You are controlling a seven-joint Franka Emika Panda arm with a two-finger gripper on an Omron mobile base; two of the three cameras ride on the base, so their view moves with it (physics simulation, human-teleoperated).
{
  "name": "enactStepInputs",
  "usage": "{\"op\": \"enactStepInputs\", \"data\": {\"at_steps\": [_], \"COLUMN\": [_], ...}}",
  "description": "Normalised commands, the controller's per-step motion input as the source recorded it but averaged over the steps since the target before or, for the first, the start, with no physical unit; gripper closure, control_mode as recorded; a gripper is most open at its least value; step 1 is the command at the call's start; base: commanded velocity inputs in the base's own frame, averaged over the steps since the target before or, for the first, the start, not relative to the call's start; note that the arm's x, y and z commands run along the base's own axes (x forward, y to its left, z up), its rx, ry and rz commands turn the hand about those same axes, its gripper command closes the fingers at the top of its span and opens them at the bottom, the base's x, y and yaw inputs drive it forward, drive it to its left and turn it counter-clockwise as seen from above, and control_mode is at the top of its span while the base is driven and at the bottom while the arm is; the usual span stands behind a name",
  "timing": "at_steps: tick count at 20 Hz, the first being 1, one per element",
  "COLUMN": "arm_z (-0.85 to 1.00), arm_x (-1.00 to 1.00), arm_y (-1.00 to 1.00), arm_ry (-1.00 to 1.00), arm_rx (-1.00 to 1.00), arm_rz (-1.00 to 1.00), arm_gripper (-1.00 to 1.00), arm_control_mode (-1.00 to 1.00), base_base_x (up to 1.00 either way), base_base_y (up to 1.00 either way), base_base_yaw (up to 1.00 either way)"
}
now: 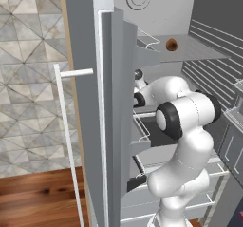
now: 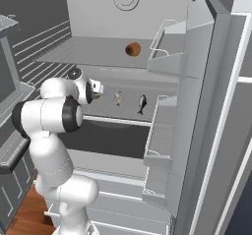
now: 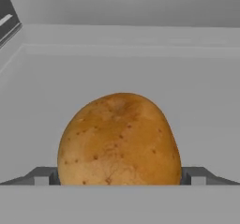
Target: Place one potato and one fish in each tupperware on the nearby counter, to pack two identical lunches.
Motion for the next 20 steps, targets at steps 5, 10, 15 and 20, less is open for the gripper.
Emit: {"op": "enactStepInputs", "data": {"at_steps": [5,10,15,20], "arm_z": [-0.27,0.09,0.21,0.55], "arm_x": [-0.76,-1.00,-1.00,-1.00], "arm_y": [-0.19,-0.57,-0.40,-0.16], "arm_ry": [0.00,-0.14,-0.16,-0.04], "arm_rx": [0.00,0.03,0.02,0.00], "arm_rz": [-0.05,-0.01,0.01,0.09], "arm_gripper": [1.00,1.00,1.00,1.00], "arm_control_mode": [-1.00,-1.00,-1.00,-1.00], "base_base_x": [0.00,0.00,0.00,0.00], "base_base_y": [0.00,0.00,0.00,0.00], "base_base_yaw": [0.00,0.00,0.00,0.00]}}
